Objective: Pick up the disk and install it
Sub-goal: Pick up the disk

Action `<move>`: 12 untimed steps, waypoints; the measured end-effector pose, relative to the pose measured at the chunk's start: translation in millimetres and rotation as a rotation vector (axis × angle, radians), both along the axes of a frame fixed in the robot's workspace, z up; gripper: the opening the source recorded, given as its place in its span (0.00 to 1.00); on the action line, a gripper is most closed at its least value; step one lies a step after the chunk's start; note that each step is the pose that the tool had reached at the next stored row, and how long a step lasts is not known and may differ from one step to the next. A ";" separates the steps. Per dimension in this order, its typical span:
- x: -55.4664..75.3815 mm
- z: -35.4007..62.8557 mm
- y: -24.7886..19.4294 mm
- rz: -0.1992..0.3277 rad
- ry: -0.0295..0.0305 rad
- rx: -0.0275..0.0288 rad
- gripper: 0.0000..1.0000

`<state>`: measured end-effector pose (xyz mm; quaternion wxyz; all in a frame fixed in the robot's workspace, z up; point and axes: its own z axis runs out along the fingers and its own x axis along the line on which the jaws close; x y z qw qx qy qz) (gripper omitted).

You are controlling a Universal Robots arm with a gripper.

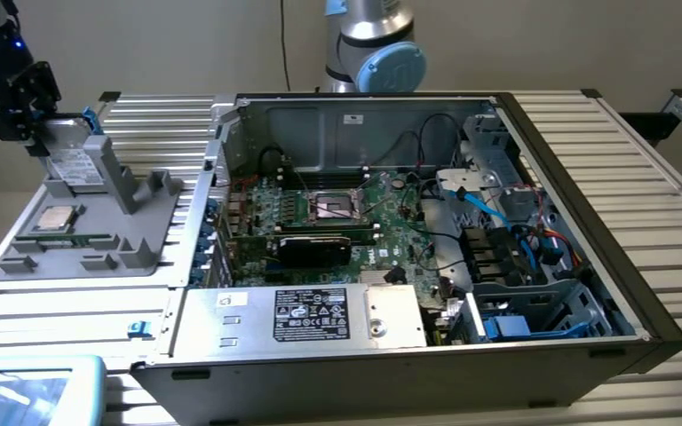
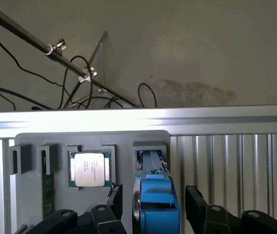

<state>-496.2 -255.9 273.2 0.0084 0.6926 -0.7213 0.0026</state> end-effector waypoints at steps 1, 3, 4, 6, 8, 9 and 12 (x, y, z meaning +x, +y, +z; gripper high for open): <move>0.0 0.0 0.1 0.001 -0.0001 0.0000 0.63; 0.0 -0.1 0.2 0.002 -0.0009 0.0000 0.63; 0.0 -0.1 0.2 0.003 -0.0020 0.0000 0.63; 0.0 0.0 0.4 0.004 -0.0055 0.0000 0.63; 0.0 0.0 0.4 0.004 -0.0088 0.0000 0.63; 0.0 0.0 0.5 0.005 -0.0102 0.0001 0.63; 0.0 -0.1 0.6 0.005 -0.0109 0.0000 0.63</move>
